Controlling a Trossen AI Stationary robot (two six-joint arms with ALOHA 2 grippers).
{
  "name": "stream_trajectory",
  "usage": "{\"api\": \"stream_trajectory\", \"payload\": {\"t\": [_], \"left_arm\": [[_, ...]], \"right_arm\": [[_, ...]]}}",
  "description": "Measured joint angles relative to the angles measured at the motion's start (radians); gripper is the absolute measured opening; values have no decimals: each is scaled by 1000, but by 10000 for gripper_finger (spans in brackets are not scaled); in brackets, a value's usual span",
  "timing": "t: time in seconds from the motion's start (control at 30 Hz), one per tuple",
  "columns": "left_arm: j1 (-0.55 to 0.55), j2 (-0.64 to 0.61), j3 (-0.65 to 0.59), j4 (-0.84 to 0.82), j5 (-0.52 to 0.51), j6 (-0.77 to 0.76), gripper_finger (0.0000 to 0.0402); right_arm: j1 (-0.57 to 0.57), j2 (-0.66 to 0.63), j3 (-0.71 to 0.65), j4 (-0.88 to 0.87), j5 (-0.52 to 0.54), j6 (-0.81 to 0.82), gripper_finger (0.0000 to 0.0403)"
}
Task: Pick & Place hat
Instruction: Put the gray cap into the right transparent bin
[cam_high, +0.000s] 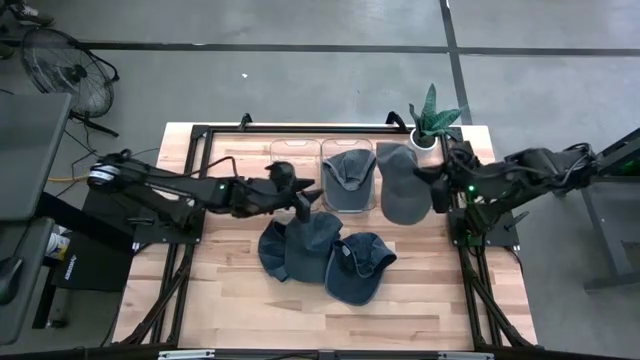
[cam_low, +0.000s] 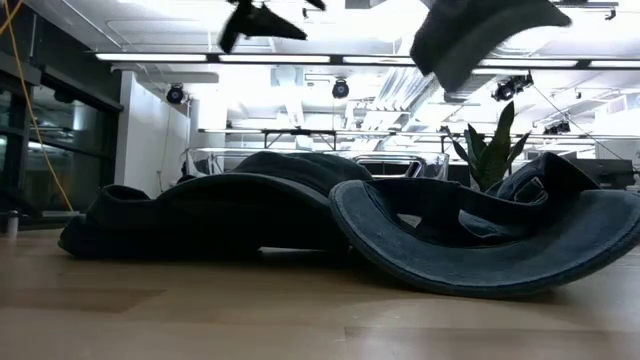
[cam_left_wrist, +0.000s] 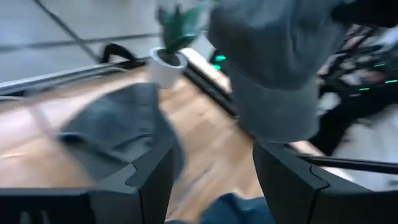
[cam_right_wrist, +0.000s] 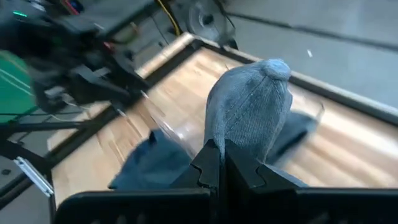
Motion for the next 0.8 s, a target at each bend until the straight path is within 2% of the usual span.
{"api": "stream_trajectory", "payload": {"t": [0.3, 0.4, 0.5, 0.8], "left_arm": [[161, 106, 0, 313, 479, -43, 211], [205, 152, -1, 436, 595, -91, 211], [232, 197, 0, 522, 637, -148, 211], [246, 312, 3, 770, 644, -247, 211]], "right_arm": [[-38, 0, 53, 184, -73, -275, 0], [-51, -1, 57, 238, -103, -333, 0], [-64, -1, 57, 281, -142, -380, 0], [-71, -1, 57, 358, -216, -450, 0]]}}
